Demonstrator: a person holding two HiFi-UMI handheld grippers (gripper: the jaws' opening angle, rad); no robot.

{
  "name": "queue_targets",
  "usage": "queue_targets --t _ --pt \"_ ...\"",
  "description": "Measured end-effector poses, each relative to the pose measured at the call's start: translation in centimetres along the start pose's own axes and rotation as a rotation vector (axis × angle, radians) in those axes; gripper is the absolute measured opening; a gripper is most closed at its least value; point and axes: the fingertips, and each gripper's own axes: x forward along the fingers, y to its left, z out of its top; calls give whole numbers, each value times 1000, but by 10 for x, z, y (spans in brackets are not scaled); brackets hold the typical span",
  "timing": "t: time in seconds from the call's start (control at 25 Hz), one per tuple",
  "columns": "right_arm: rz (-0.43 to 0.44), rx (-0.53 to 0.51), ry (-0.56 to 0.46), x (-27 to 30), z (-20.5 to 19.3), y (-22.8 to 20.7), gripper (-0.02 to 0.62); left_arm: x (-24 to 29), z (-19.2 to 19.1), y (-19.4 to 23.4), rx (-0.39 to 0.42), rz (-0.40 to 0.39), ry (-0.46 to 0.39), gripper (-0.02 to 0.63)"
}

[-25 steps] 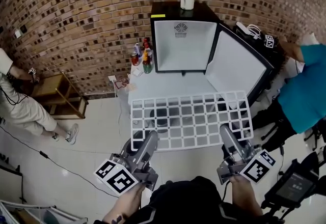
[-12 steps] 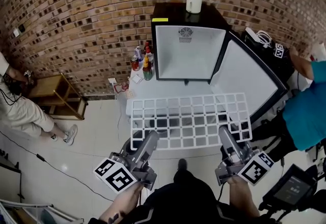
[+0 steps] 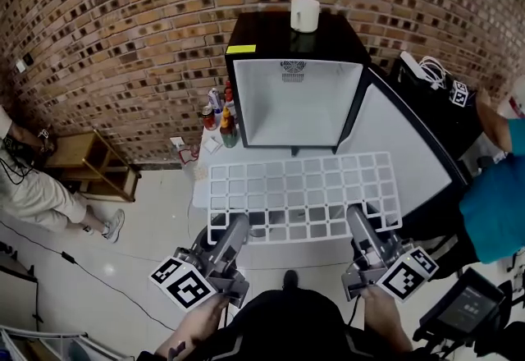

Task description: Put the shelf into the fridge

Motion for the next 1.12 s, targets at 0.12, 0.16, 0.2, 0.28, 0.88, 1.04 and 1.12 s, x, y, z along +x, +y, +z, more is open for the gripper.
queue_targets --t 0.12,0.16,0.2,0.28,0.88,1.04,1.12 --pt "1 15 12 15 10 -20 153 25 2 6 0 13 3 149" --pt "0 19 14 19 15 -26 153 34 4 8 1 14 5 149" --pt "0 20 15 23 19 -31 152 42 5 9 0 12 7 149" --pt "5 12 18 32 28 -38 152 56 9 13 -9 10 3 149" --pt "-32 34 3 133 42 -87 149 138 46 88 -36 -16 54 144" --pt "-55 30 -10 157 46 -91 149 157 62 107 -31 -40 61 146" --pt "-68 33 -5 169 45 -95 148 164 65 116 -37 -43 63 144"
